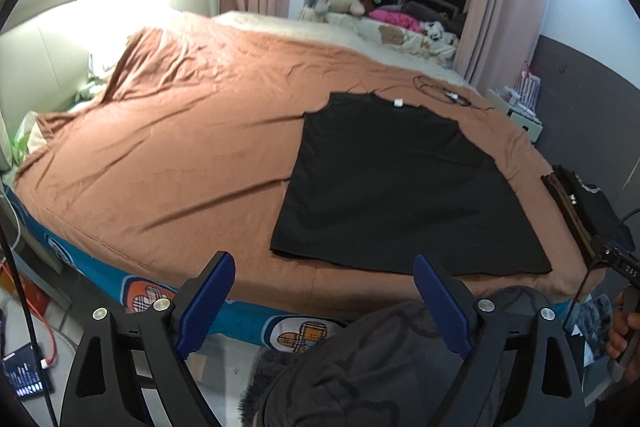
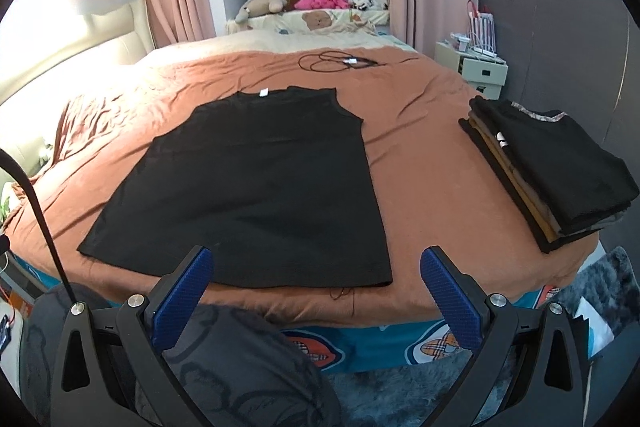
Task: Fold small clothes
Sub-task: 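Lower both tools to the T-shirt hem and close both grippers on it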
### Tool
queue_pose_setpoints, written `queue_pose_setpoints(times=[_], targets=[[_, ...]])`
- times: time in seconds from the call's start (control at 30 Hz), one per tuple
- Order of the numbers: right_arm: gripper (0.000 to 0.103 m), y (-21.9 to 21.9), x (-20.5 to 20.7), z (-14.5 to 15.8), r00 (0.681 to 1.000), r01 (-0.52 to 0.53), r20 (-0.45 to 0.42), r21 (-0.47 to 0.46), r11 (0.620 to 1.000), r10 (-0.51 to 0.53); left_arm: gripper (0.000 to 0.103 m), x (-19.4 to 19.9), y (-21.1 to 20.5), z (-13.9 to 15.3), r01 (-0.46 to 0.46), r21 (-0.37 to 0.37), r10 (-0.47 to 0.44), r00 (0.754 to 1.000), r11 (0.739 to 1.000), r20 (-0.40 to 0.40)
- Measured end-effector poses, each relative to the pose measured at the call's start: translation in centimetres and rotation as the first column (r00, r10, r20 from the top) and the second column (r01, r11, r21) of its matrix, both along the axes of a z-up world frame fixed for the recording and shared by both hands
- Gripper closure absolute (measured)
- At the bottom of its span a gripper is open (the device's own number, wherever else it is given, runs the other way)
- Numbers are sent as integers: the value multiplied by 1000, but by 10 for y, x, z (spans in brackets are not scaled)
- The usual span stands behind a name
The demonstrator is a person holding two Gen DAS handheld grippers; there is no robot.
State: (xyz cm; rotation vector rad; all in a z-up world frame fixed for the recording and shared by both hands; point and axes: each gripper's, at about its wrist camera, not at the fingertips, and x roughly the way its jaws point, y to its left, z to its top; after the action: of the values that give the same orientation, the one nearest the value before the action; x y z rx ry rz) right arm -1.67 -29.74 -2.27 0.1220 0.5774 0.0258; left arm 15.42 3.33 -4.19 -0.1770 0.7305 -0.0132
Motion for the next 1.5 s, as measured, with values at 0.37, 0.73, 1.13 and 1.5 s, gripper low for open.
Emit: queue_pose_setpoints(times=[0.37,0.73,1.13,1.5], targets=[[0,-4,48,-14,997,-4,-83,32,999,7,28,58,26,-42,-29,-84,16,988,996,-151],[14,-24,91,-40,980,77,-191,80,994,-61,44,102,35,-87,-40,-124,5,963,992,-269],[34,-23,124,-64,957,112,-282,118,987,-75,60,122,43,-114,-54,-98,18,942,994,-336],[43,-25,132,-79,950,129,-301,128,983,-86,93,126,42,-116,-45,-126,0,944,991,-331]])
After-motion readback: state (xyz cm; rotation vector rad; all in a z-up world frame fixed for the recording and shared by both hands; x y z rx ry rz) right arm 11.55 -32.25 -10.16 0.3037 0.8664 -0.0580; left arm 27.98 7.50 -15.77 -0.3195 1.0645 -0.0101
